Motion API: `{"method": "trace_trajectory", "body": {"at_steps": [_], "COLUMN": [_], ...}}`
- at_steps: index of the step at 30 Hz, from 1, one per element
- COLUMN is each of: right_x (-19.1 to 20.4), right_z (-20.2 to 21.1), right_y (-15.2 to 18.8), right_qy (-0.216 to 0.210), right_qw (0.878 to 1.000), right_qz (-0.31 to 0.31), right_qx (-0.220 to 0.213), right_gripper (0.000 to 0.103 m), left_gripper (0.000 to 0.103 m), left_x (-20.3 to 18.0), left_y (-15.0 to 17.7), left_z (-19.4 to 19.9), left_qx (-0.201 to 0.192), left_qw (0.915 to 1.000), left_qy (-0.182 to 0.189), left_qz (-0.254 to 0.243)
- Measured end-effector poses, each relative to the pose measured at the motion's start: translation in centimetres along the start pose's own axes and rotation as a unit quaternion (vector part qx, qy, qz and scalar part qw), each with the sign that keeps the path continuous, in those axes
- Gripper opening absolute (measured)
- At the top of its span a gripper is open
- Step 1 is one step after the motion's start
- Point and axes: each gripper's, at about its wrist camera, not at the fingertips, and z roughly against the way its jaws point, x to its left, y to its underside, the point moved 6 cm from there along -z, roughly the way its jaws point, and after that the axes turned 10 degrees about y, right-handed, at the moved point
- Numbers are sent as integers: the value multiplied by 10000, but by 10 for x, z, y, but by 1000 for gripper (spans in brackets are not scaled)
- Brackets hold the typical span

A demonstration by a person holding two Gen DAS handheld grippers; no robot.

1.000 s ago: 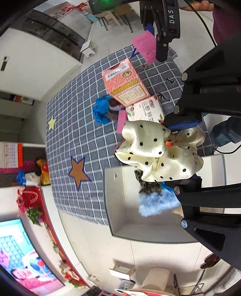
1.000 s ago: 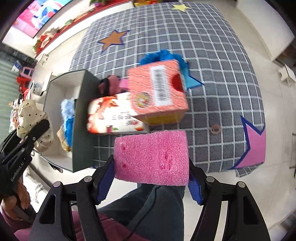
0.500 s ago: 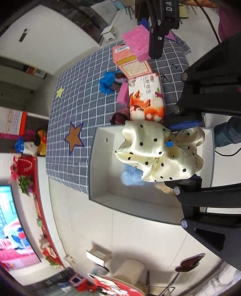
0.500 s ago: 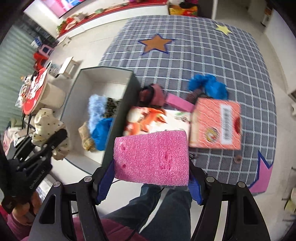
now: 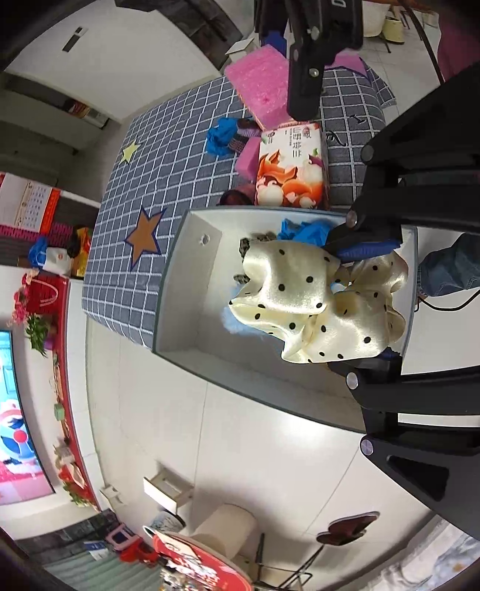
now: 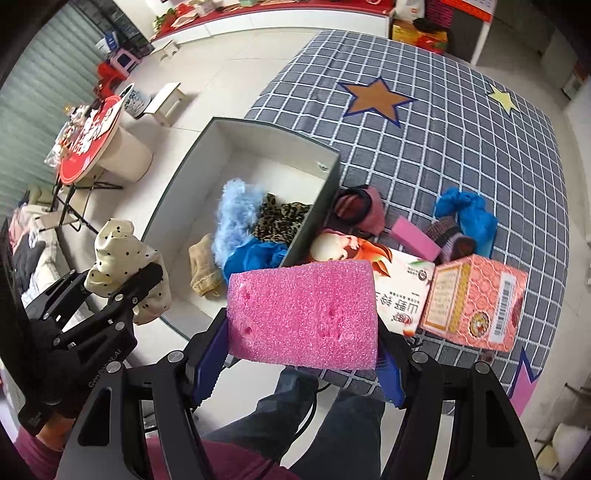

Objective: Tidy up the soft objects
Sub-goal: 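Carry the pink foam block and polka-dot scrunchie over the white box with both tools, then lower both tools into the box and open them to release the items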

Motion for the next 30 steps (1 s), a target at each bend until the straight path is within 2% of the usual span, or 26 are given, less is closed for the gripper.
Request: {"method": "trace_trajectory", "body": {"at_steps": [12,30], "right_x": [20,41], "right_z": [1,-2], "right_y": [-10,-20], "right_qy": [76,47], "right_qw": [9995,9983], "right_qz": [309,582], "right_qx": [8,4], "right_gripper": [71,71], "left_gripper": [40,40], "left_x": [22,33], "left_y": [8,12], "left_z": [-3,-5], "left_qx": [51,94], "left_qw": [9996,9992], "left_qy": [-79,-111], "left_qz": [267,365]}}
